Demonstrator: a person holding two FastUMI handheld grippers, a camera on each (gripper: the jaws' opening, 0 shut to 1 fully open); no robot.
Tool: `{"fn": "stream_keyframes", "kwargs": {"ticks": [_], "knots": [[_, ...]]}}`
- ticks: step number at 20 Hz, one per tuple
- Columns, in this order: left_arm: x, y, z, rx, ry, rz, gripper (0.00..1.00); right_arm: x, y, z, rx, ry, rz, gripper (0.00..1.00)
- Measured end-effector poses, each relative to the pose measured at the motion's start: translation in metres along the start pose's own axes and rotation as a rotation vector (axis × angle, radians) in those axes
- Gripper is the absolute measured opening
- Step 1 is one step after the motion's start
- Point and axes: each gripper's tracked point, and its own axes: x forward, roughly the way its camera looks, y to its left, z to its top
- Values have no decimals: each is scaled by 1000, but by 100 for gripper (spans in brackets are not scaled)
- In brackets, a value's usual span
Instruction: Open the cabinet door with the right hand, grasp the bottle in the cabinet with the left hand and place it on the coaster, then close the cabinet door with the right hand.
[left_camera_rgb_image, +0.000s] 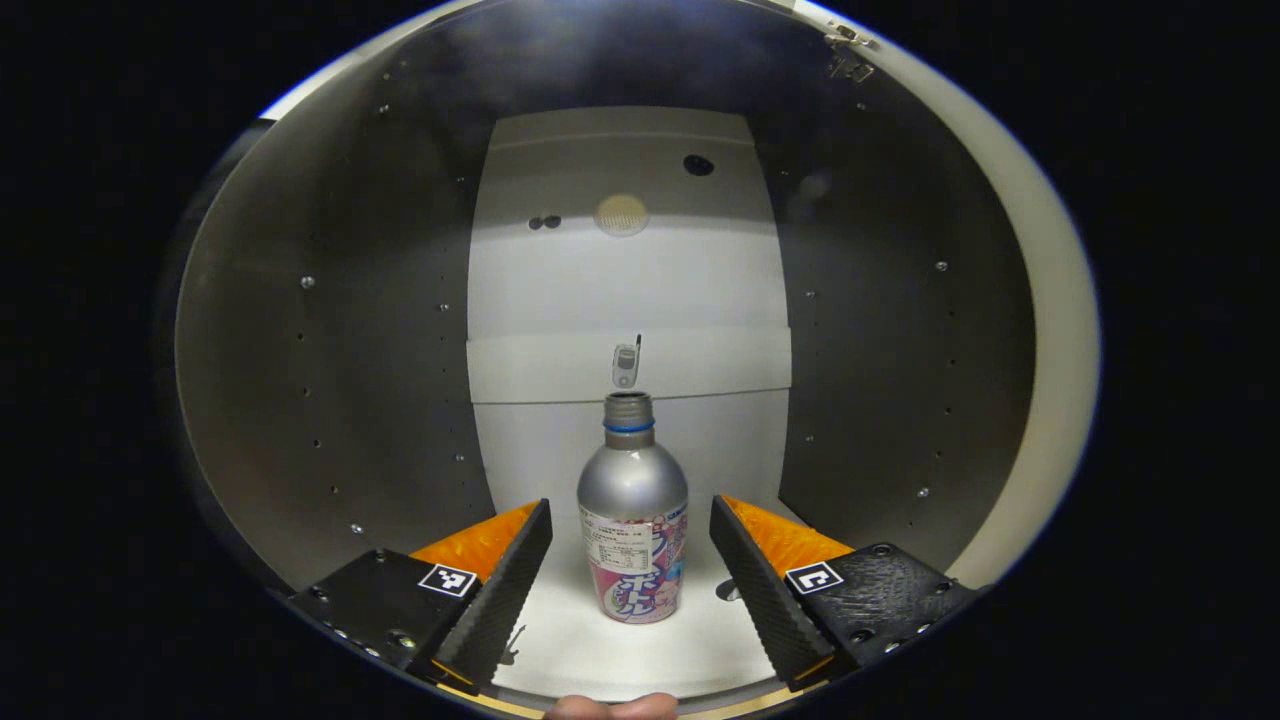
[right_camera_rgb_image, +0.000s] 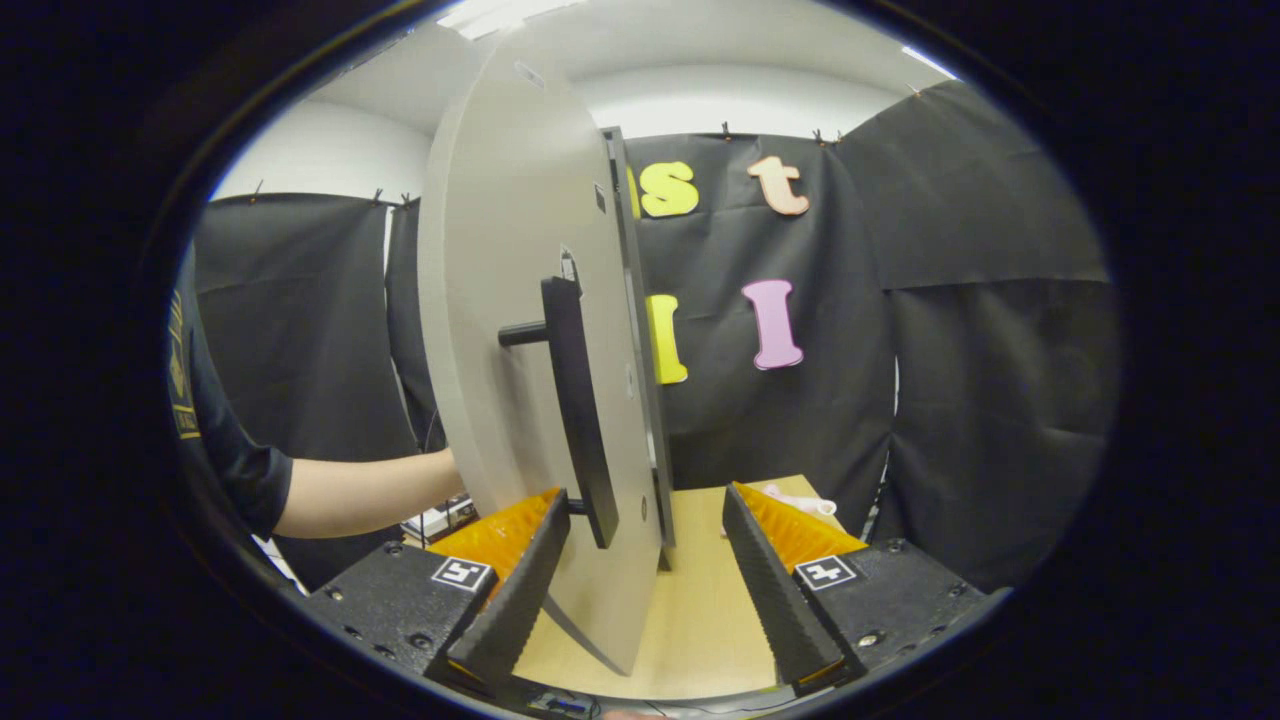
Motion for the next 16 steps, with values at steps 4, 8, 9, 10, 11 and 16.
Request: {"fn": "stream_keyframes", "kwargs": {"ticks": [4,8,9,10,11,16], "knots": [[13,-3,-7,20,15,-14,96,0,-3,0,24,-5,12,94],[22,-9,-9,55,5,-3,96,2,-4,0,39,3,34,95],[26,-11,-10,59,9,-2,96,1,-4,0,37,4,36,95],[30,-13,-13,63,16,-4,96,2,-4,0,38,7,37,95],[33,-14,-16,67,24,0,96,2,-5,-1,44,11,40,95],[40,-17,-19,81,22,5,96,3,-5,0,50,17,47,95]]}}
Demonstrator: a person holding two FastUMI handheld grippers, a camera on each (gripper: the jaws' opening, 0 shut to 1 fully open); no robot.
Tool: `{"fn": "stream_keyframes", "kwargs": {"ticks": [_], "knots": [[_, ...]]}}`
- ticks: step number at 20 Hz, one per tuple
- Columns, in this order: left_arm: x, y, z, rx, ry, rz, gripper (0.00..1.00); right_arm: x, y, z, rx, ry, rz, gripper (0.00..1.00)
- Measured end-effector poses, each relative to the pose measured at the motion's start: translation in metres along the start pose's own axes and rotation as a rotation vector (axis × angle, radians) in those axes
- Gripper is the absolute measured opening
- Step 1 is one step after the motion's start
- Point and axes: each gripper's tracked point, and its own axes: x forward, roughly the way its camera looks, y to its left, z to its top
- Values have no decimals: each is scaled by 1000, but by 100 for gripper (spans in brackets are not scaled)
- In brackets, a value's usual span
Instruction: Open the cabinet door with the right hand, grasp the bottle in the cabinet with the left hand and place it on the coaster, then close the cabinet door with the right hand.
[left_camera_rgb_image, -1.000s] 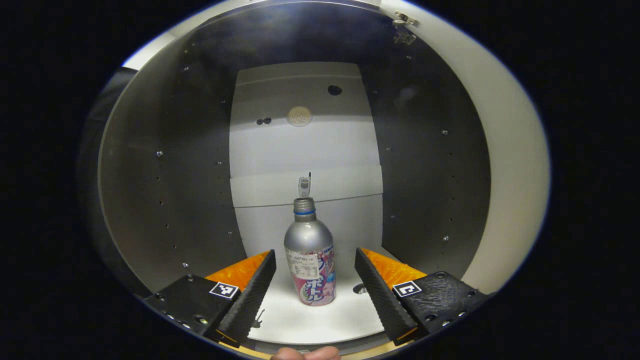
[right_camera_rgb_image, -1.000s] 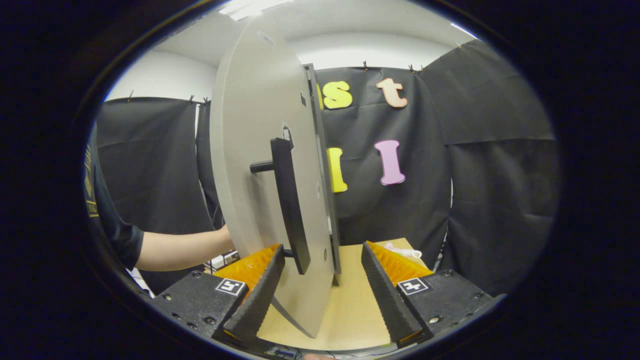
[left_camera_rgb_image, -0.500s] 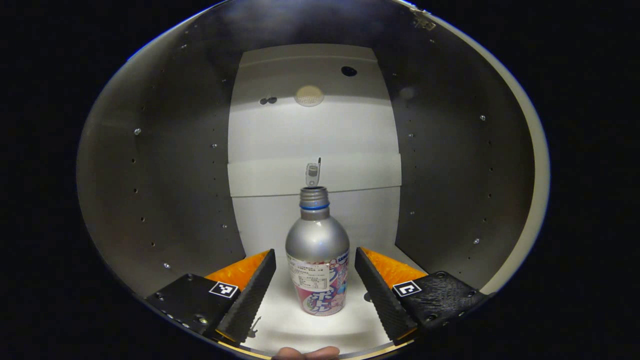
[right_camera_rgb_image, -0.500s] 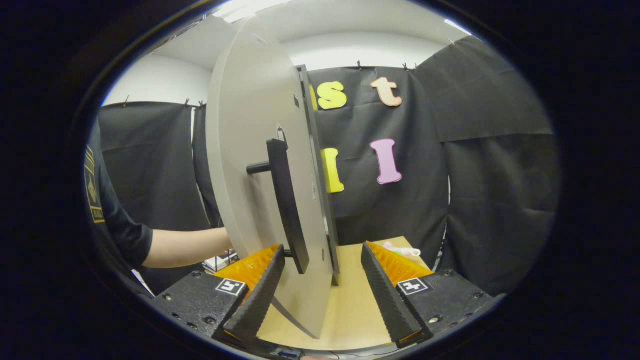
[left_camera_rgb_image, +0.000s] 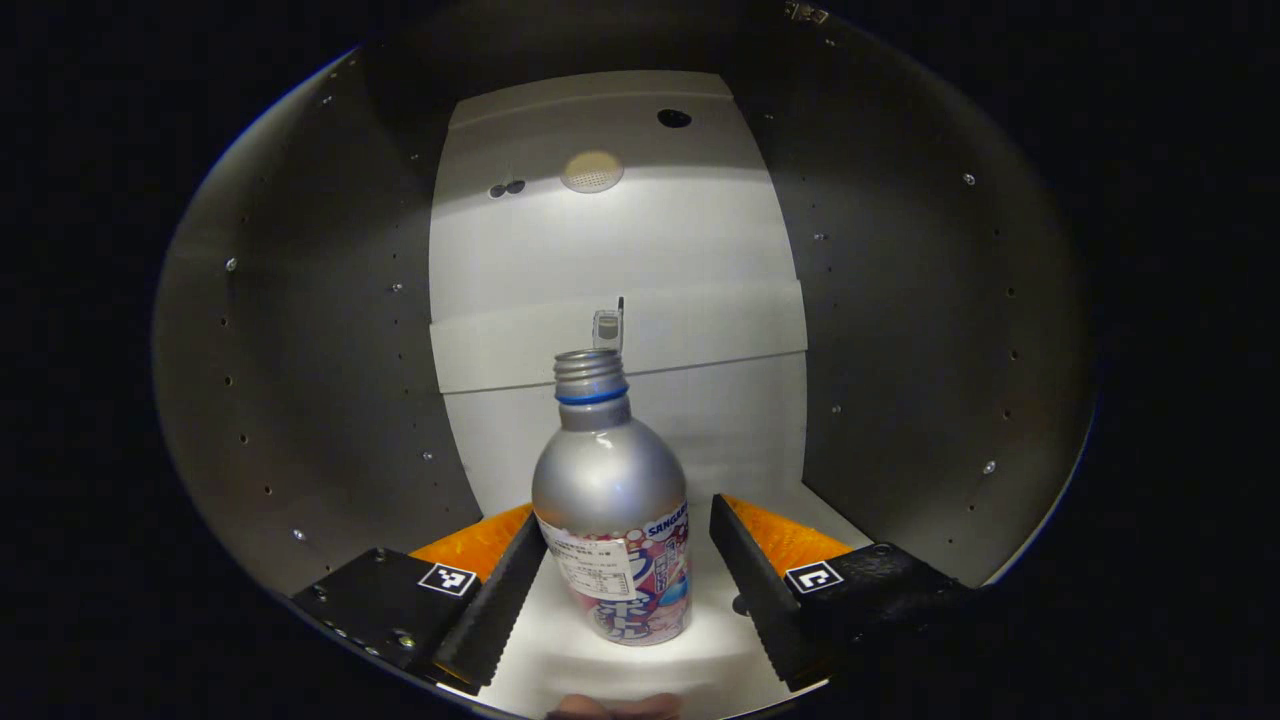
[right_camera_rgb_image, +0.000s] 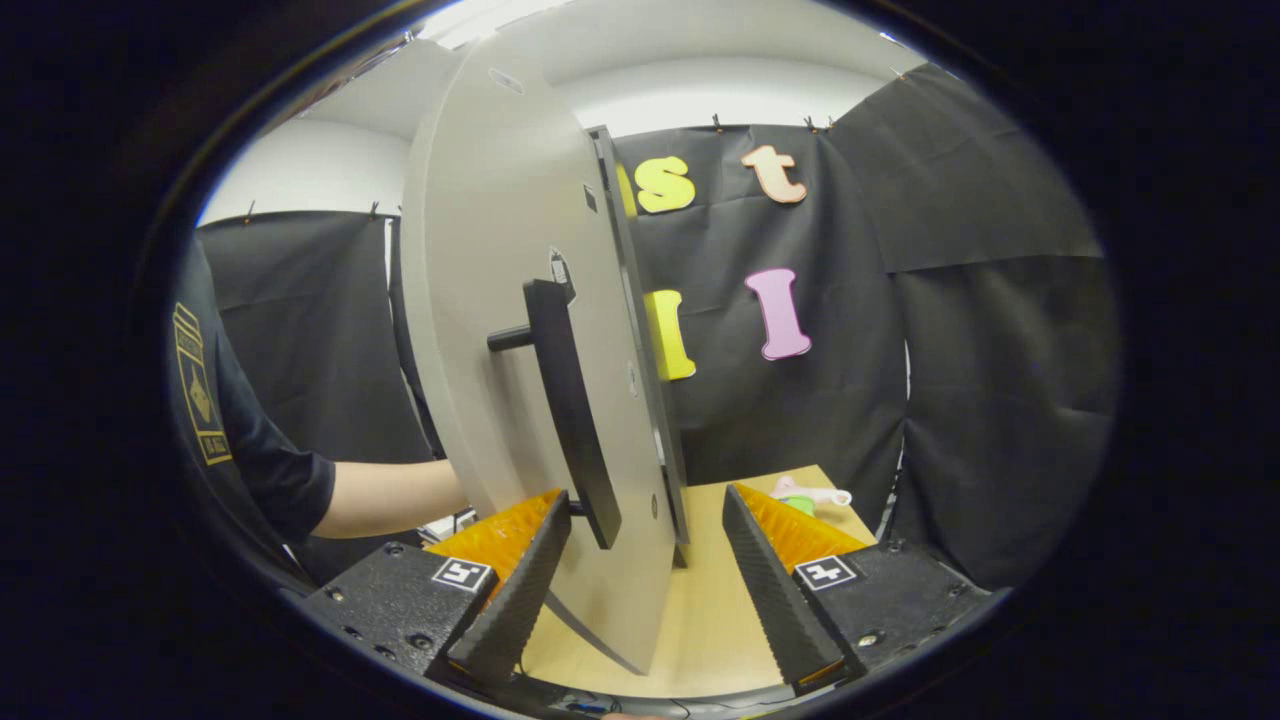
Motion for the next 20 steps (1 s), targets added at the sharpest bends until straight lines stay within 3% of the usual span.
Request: {"fn": "stream_keyframes", "kwargs": {"ticks": [11,12,13,15,16,17,20], "knots": [[6,-1,-4,-2,10,-4,95,0,0,0,-3,7,13,95],[4,0,-5,1,18,0,93,0,0,0,-6,7,12,95],[3,1,-4,0,18,-1,81,0,0,0,-10,8,12,95],[-3,-4,-2,-16,20,-30,79,-1,0,0,-14,8,11,94],[-8,-3,2,-17,8,-29,89,-1,0,0,-14,8,11,94],[-14,-1,8,-19,-9,-29,80,-1,0,0,-13,8,14,94],[-38,1,20,-41,-41,-40,79,-1,-1,1,-13,-1,20,95]]}}
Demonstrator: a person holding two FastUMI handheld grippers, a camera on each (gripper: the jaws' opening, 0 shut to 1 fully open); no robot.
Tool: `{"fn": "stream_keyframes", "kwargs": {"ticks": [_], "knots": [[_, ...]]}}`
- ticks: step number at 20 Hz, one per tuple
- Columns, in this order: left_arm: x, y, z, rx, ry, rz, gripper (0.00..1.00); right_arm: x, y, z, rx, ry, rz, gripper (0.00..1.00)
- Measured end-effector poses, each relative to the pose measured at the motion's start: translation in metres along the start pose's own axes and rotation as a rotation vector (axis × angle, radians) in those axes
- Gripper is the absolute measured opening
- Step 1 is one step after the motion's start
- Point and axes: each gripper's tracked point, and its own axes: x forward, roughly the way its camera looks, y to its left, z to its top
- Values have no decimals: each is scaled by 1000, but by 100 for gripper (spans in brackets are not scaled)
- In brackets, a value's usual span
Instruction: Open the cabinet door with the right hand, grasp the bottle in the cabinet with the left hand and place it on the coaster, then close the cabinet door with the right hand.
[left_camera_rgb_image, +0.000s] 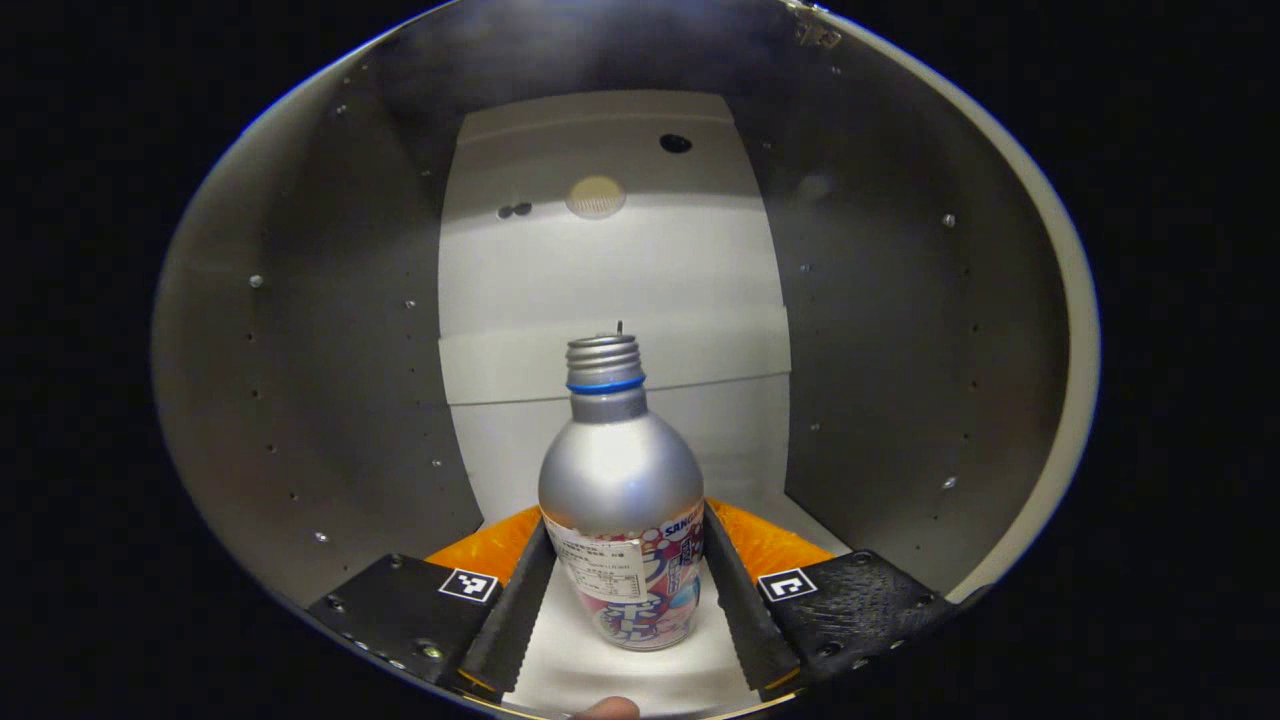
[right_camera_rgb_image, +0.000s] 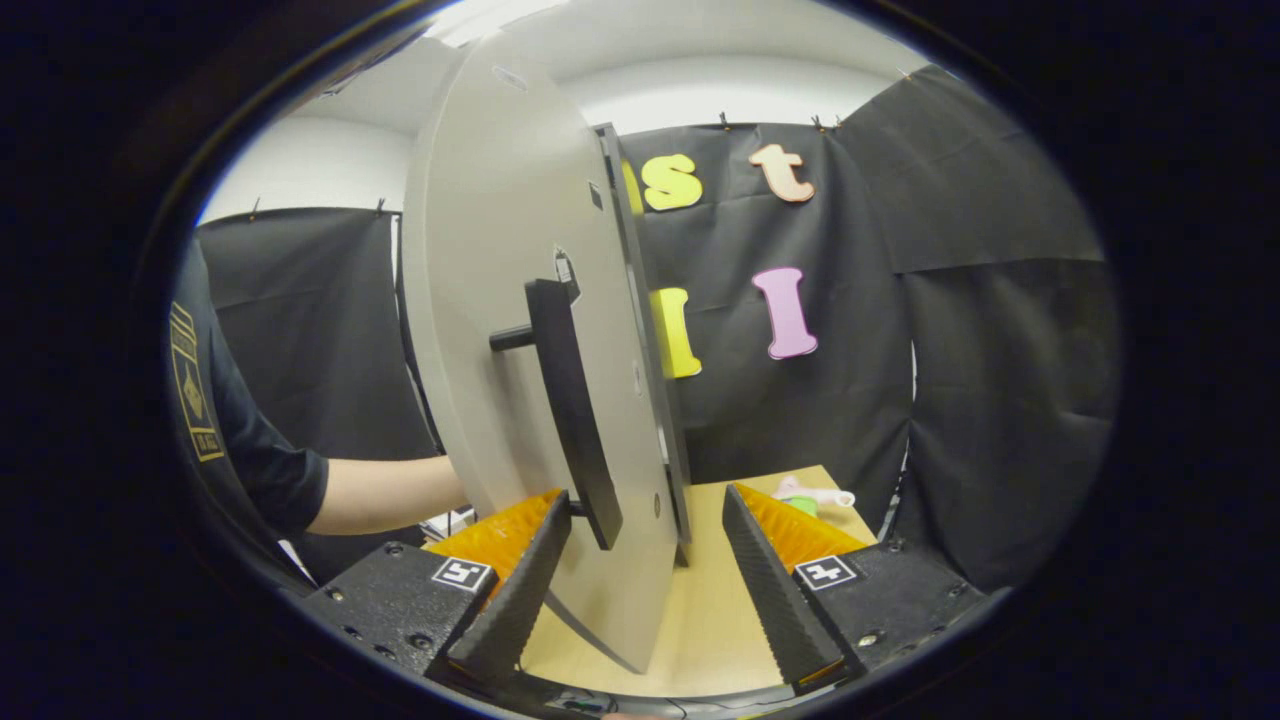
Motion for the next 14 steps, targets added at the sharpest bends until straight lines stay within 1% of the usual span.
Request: {"fn": "stream_keyframes", "kwargs": {"ticks": [1,2,4,5,7,10,14], "knots": [[-11,1,3,1,-7,-3,80,-1,0,1,-11,-8,-4,95],[-22,4,8,7,-19,-4,89,-2,-1,2,-25,-13,-7,95],[-46,10,16,13,-42,-6,89,-2,-1,1,-41,-14,-7,95],[-59,12,18,5,-45,-14,79,-2,-2,0,-40,-15,-5,95],[-86,21,18,-10,-43,-16,79,-3,-5,0,-25,-25,4,95],[-129,40,20,5,-51,21,79,-1,-10,-2,11,-36,33,94],[-187,59,17,6,-66,33,79,0,-18,-1,32,-55,67,95]]}}
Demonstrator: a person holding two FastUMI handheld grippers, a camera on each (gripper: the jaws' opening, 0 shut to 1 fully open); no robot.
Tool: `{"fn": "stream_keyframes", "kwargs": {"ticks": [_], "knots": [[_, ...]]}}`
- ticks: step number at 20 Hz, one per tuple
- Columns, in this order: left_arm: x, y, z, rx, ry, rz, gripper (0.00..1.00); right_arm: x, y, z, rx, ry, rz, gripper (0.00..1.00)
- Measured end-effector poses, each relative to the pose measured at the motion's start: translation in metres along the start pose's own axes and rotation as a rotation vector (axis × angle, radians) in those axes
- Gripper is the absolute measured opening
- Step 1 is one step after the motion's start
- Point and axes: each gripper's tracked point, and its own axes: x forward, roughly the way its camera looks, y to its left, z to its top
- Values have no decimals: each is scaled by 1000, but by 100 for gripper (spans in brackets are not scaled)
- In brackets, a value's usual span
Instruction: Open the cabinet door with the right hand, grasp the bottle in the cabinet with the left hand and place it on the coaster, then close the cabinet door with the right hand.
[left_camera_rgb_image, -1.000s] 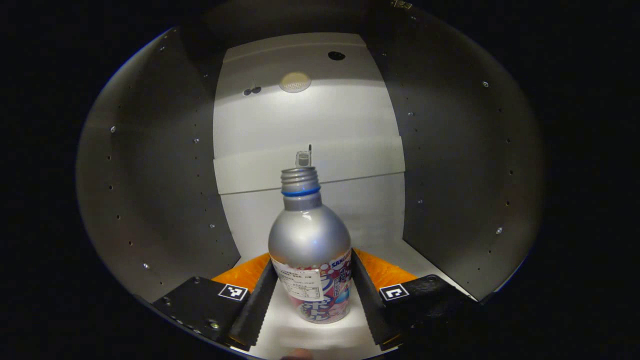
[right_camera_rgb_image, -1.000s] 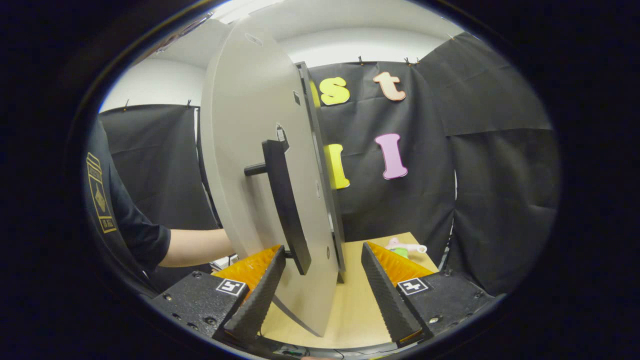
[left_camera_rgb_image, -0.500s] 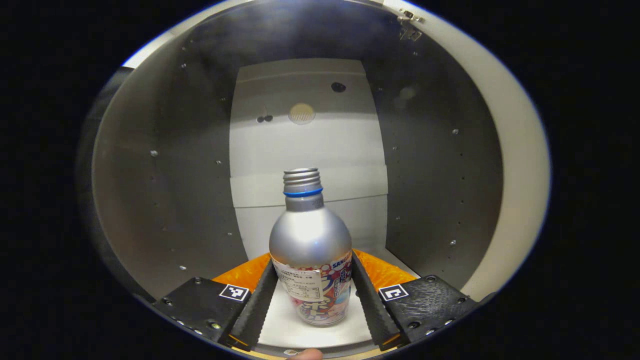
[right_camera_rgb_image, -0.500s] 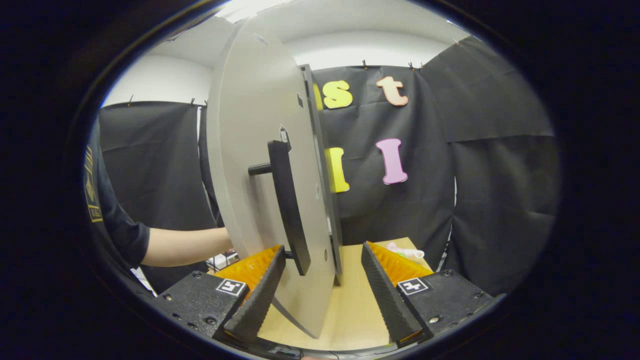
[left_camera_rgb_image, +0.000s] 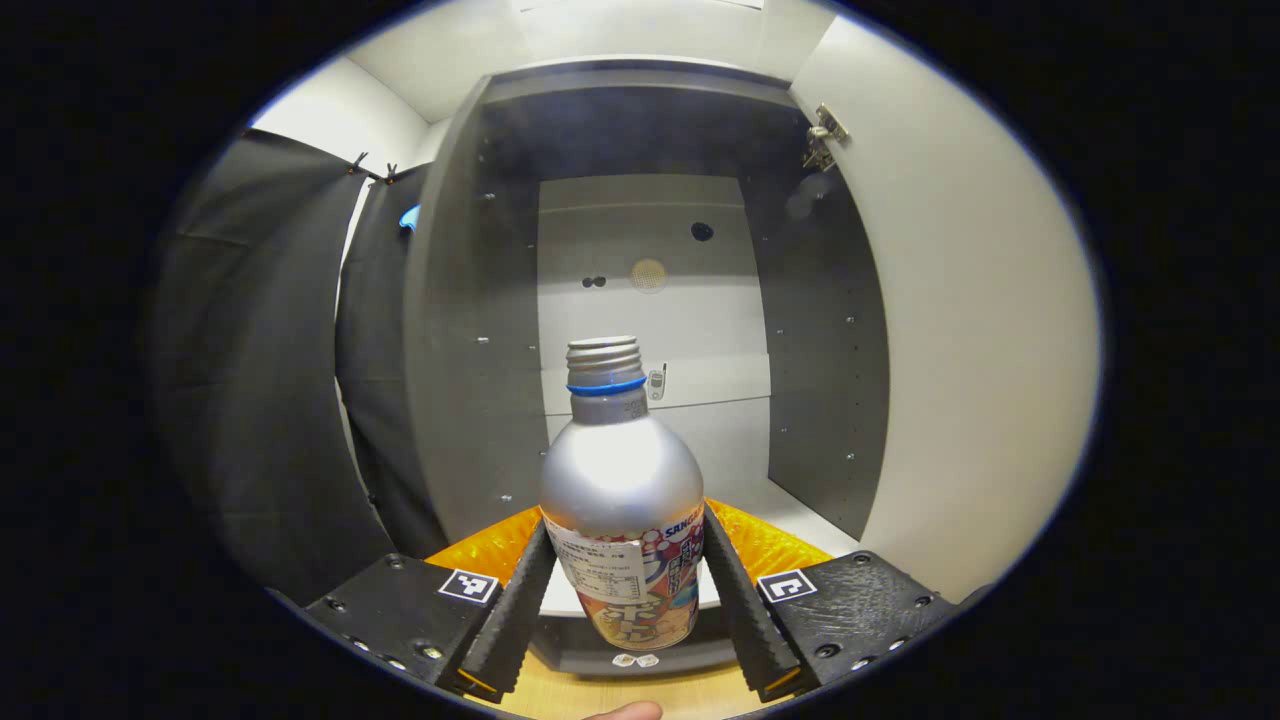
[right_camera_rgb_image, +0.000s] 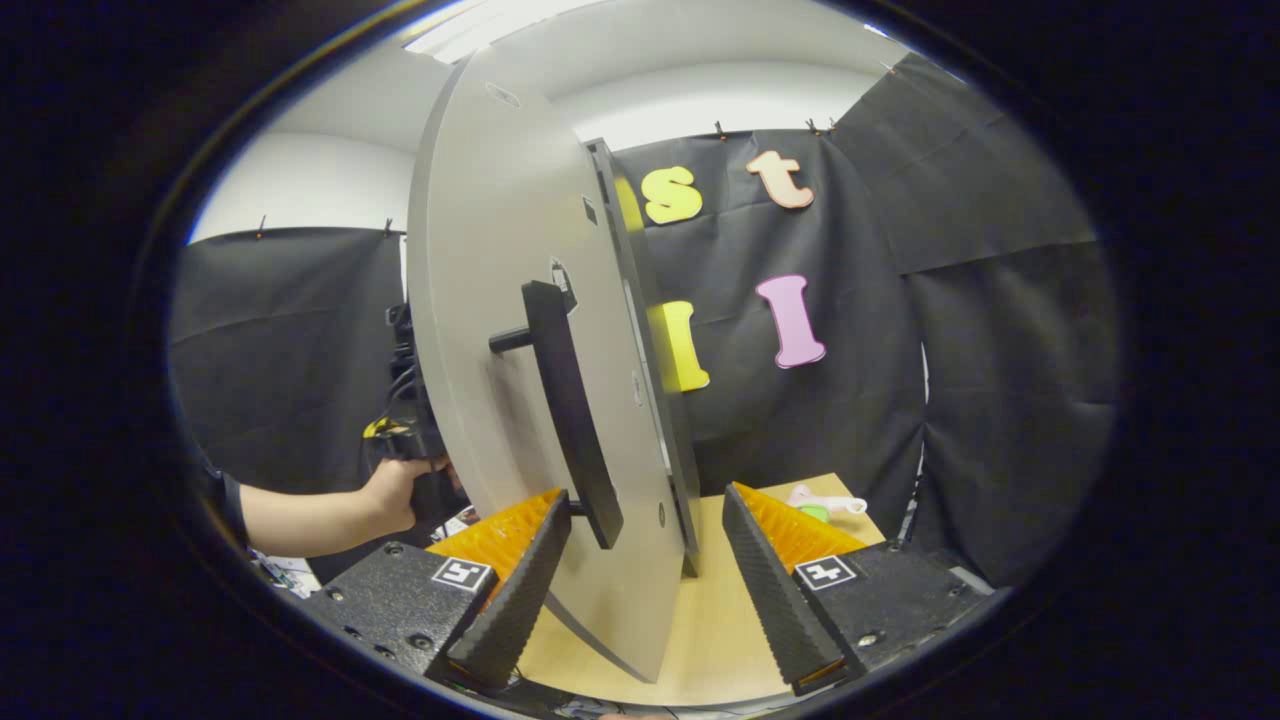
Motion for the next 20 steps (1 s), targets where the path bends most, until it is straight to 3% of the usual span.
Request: {"fn": "stream_keyframes", "kwargs": {"ticks": [2,3,4,6,7,8,10,15,20], "knots": [[-29,11,-1,6,-24,15,79,1,-4,-1,9,-1,21,95],[-42,14,-3,2,-30,18,70,1,-5,-1,15,3,25,95],[-56,16,-7,-4,-28,15,79,0,-7,-1,18,4,25,94],[-87,25,-19,-17,-19,15,79,-1,-9,0,20,5,17,95],[-98,29,-27,-19,-12,19,70,-1,-8,-1,18,7,10,95],[-109,32,-37,-20,-3,20,79,-2,-7,-2,16,7,2,94],[-128,39,-63,-5,37,16,79,-2,-7,-1,12,1,-13,95],[-158,54,-117,-32,77,30,79,-4,-13,-2,24,0,-79,95],[-166,55,-175,-24,109,16,79,-6,-13,1,-43,3,-150,95]]}}
